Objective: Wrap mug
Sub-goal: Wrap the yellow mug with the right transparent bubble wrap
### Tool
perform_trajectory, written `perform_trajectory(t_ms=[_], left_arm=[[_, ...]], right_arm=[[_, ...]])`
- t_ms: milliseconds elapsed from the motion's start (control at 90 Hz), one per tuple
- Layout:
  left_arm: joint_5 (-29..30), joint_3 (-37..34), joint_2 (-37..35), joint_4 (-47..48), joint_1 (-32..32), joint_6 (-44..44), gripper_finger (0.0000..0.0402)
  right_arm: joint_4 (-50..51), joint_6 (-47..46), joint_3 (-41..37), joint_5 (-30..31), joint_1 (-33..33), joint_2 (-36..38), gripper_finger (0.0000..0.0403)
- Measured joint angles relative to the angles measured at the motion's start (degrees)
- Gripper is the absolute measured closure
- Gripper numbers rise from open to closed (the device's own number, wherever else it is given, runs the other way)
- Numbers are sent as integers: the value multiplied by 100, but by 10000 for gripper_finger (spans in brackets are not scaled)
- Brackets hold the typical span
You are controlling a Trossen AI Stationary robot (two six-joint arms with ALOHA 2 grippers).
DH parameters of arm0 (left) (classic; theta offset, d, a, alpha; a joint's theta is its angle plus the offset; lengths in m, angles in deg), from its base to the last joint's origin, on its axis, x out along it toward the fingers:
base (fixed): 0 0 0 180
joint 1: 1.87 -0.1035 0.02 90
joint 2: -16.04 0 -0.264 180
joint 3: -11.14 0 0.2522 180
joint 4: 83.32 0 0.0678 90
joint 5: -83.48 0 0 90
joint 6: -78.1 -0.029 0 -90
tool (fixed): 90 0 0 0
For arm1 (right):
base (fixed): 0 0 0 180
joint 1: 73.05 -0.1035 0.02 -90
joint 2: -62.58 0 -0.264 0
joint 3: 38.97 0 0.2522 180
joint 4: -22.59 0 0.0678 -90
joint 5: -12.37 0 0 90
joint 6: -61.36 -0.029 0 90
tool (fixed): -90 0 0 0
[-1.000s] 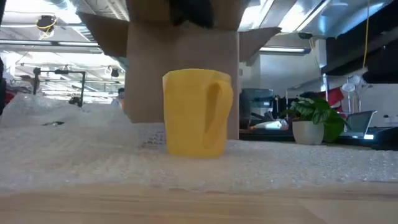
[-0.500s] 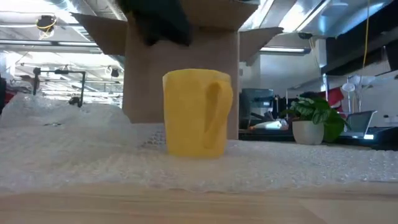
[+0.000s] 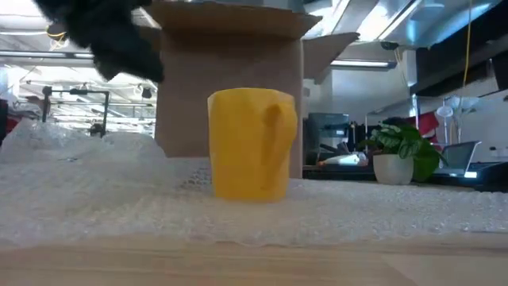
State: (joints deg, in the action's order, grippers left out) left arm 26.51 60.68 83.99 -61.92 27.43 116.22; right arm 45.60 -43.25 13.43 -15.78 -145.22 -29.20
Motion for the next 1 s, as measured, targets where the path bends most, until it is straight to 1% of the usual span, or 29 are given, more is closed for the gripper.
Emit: perform_trajectory(t_ms=[78,156,233,300,367,589,700,856,1000], left_arm=[[116,-310,-84,-335,144,164,315],[181,-508,-92,-408,275,357,315],[266,-630,-94,-428,407,628,315],[344,-704,-94,-409,518,814,315],[449,-720,-94,-403,623,935,315],[668,-720,-99,-513,723,1061,315],[670,-720,-99,-704,723,996,315],[666,-718,-99,-850,714,973,315],[668,-718,-99,-921,714,999,315]], right_arm=[[462,-384,134,-140,-113,-15,361],[1177,-906,254,-281,-248,-15,381],[2037,-1557,384,-683,-393,-17,397],[2605,-2105,429,-1135,-492,-17,398],[2889,-2395,433,-1339,-510,-19,389],[3321,-2118,428,-1895,-411,-19,349],[3449,-1923,430,-1983,-336,48,321],[3788,-1430,428,-2466,84,51,289],[3764,-651,424,-2544,506,49,277]])
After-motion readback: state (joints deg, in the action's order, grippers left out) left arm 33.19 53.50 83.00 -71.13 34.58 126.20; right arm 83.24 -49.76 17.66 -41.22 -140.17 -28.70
